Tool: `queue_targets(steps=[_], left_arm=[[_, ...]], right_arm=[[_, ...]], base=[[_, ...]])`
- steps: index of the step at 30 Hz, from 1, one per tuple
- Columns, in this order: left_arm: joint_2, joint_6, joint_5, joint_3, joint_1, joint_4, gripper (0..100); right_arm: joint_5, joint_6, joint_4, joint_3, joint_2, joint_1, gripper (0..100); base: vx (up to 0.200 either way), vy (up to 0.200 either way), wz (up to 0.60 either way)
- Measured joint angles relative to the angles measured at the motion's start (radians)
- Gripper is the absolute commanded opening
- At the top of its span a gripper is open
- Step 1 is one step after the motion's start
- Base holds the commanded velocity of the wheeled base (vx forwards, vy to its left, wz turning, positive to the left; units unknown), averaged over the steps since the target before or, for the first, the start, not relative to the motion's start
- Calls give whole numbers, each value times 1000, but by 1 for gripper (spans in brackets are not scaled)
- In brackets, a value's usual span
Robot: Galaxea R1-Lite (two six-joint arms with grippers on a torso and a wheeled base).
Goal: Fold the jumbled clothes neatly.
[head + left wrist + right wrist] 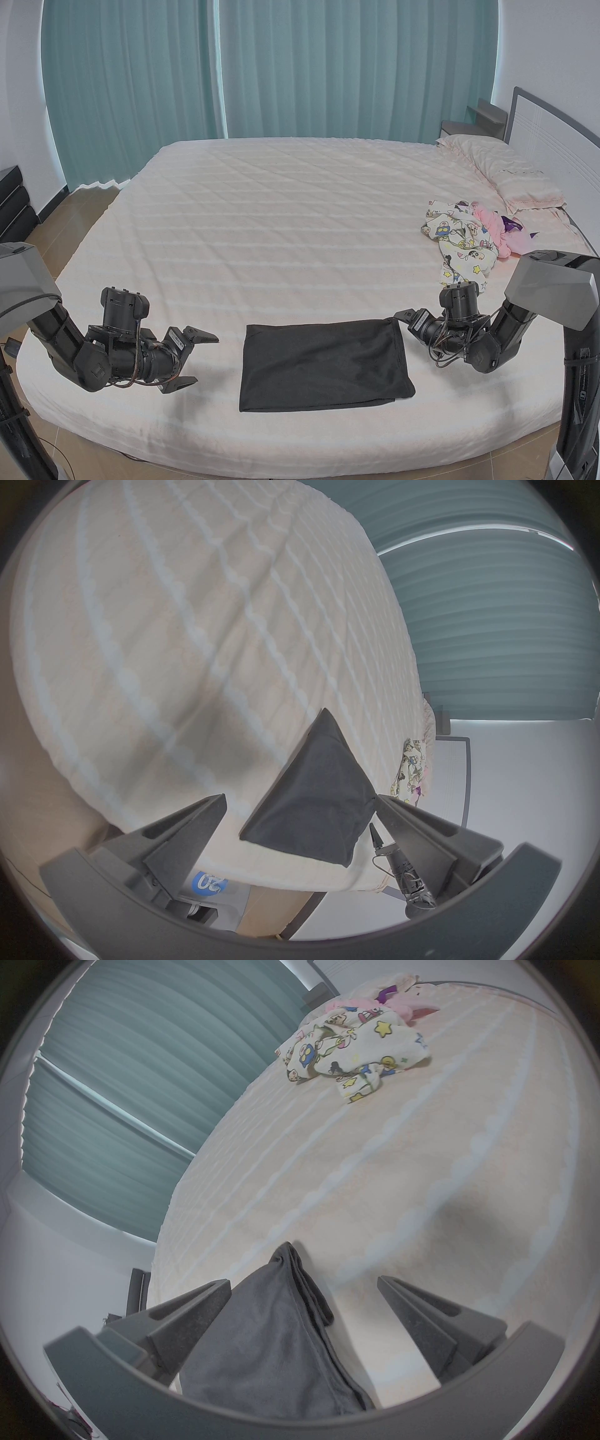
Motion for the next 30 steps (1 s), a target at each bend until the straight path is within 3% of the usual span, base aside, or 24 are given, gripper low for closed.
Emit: queue_targets(steps=[12,22,27,30], left_arm=[[0,2,-1,3,-1,0,100],[0,1,-1,2,-8,1,100],[2,2,1,0,-17,0,100],[4,6,2,-4,-40,0,100]], right_arm=[[66,-95,-83,82,6,0,100],[127,-205,-301,202,36,6,100],[148,-212,-311,232,49,7,100],[149,-212,-313,236,54,14,100]], base=[[0,0,0],[0,-200,0],[0,-200,0],[0,0,0]])
